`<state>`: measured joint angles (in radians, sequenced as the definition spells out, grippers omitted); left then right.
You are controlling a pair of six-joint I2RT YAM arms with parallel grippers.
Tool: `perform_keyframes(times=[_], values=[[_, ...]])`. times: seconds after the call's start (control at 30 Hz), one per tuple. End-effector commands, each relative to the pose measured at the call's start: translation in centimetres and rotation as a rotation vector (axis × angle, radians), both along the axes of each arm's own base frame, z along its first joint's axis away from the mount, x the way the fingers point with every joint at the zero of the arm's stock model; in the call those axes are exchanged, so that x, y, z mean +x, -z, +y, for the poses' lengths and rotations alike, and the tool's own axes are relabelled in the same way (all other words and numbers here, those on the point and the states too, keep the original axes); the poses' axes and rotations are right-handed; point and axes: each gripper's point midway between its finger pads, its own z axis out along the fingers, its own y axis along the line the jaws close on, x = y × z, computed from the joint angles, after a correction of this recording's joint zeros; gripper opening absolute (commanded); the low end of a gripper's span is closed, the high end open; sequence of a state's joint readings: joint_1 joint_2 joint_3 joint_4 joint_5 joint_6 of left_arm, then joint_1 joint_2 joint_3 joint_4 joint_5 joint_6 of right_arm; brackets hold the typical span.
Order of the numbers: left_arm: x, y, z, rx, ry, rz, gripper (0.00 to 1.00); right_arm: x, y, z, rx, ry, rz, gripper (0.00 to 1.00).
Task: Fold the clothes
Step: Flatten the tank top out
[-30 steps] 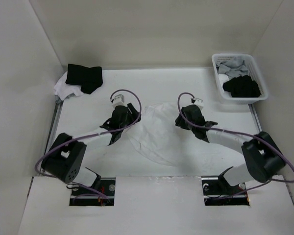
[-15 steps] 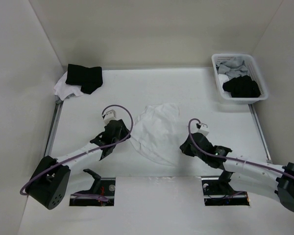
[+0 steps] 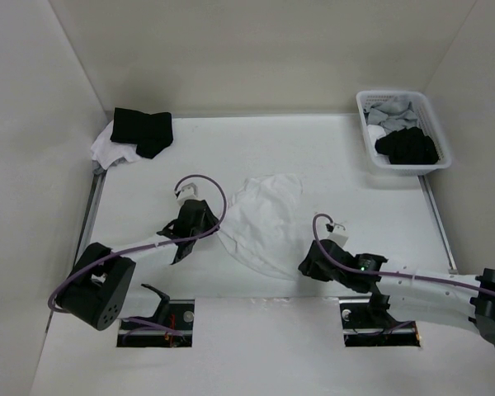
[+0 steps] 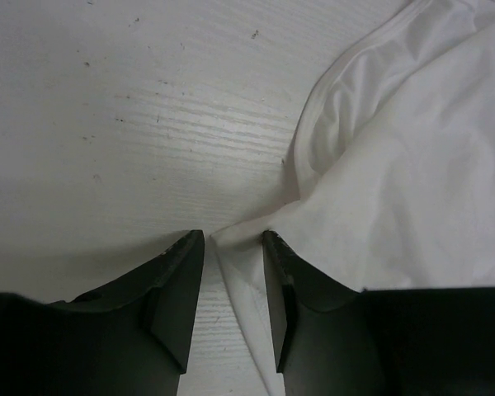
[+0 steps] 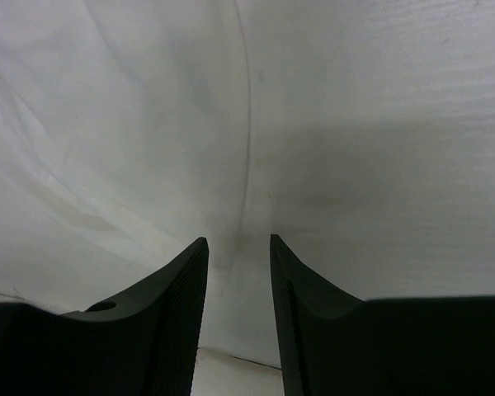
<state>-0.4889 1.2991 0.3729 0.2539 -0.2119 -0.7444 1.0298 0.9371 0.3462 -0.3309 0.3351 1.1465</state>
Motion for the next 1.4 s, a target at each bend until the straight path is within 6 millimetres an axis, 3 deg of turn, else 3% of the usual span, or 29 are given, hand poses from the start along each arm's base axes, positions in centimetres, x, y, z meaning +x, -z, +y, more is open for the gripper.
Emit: perform_keyframes(times=[0.0,0.13,0.37,0.63,0.83,0.93,1.0,1.13,1.27,1.3,1.37], values=[[1.0,-0.8,-0.2,-0.014,0.012,-0.043,0.26,-0.9,-0.4,0.7,0.032,0.019,0.038,0.4],[0.9,-0.8,0.0,-0.017,0.01,-0.04,0.15,-2.0,-0.1,1.6,0.056,-0.006,0.08,0.41],[0.6,-1.6,0.1,-0.031,0.007,-0.052,0.09,-2.6,0.4,2.1,0.07,0.0,0.102,0.43],[0.5,-2.5,0.3,-0.033,0.006,-0.068,0.08,-2.6,0.3,2.7,0.092,-0.009,0.109,0.3],[0.4,-3.4,0.2,-0.057,0.008,-0.088,0.06,-1.3,-0.9,2.9,0.133,0.001,0.052,0.09],[0.2,-6.0,0.0,-0.093,0.01,-0.135,0.05,0.9,-5.5,2.8,0.162,-0.002,-0.113,0.04],[0.1,-9.5,-0.2,-0.128,0.016,-0.197,0.04,2.0,-9.6,2.1,0.169,0.007,-0.217,0.03],[-0.7,-20.6,0.4,-0.214,0.007,-0.403,0.03,3.6,-19.0,-0.8,0.146,0.037,-0.418,0.03],[-2.9,-32.1,3.0,-0.277,-0.045,-0.61,0.03,3.7,-29.2,-3.6,0.163,0.067,-0.613,0.03],[-3.4,-34.2,3.5,-0.288,-0.053,-0.649,0.03,3.6,-32.1,-4.3,0.171,0.072,-0.669,0.03],[-4.6,-38.6,4.5,-0.309,-0.068,-0.734,0.03,3.5,-35.9,-5.3,0.174,0.084,-0.741,0.03]])
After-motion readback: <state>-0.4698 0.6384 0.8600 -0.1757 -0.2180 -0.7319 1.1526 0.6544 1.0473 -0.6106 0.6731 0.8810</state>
